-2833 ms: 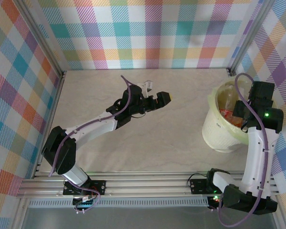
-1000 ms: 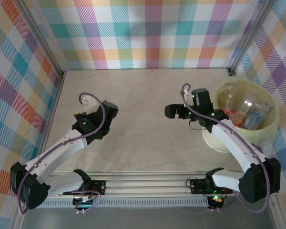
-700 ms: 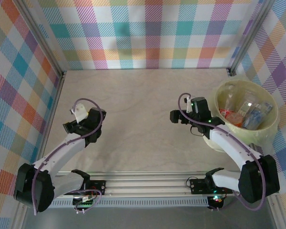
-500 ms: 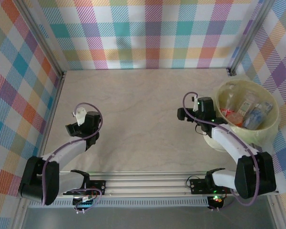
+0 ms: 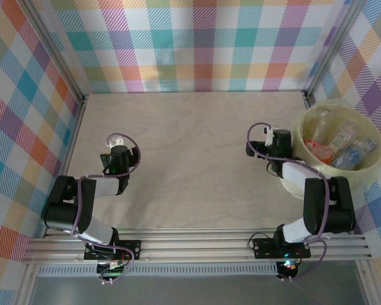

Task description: Put the plastic bottles in the bin

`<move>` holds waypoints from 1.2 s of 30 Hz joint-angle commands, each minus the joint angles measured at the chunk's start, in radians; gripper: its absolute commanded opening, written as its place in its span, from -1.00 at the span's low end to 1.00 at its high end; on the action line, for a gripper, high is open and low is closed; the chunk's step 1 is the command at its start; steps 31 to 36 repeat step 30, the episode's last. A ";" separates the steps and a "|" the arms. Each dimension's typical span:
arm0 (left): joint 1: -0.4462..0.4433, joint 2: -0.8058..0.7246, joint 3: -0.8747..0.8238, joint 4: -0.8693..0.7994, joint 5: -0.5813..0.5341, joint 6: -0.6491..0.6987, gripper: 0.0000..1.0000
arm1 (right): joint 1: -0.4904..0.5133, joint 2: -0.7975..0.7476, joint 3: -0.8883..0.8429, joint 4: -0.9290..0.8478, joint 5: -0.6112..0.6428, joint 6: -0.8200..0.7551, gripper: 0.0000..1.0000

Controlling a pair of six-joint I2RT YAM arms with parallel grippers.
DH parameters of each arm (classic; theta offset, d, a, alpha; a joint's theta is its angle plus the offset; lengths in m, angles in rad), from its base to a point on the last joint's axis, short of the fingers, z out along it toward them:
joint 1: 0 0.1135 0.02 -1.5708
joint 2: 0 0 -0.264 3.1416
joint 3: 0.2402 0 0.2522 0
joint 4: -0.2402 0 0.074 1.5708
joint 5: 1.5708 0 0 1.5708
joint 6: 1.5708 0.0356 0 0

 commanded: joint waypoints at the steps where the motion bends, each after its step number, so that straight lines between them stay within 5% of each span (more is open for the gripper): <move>1: 0.017 0.032 -0.043 0.176 0.098 0.033 1.00 | -0.021 0.006 -0.076 0.229 -0.024 -0.064 0.99; 10: 0.025 0.032 -0.034 0.152 0.107 0.028 1.00 | -0.045 0.081 -0.258 0.644 -0.056 -0.052 0.99; 36: 0.029 0.032 -0.031 0.149 0.111 0.027 1.00 | -0.054 0.066 -0.237 0.575 -0.051 -0.048 0.99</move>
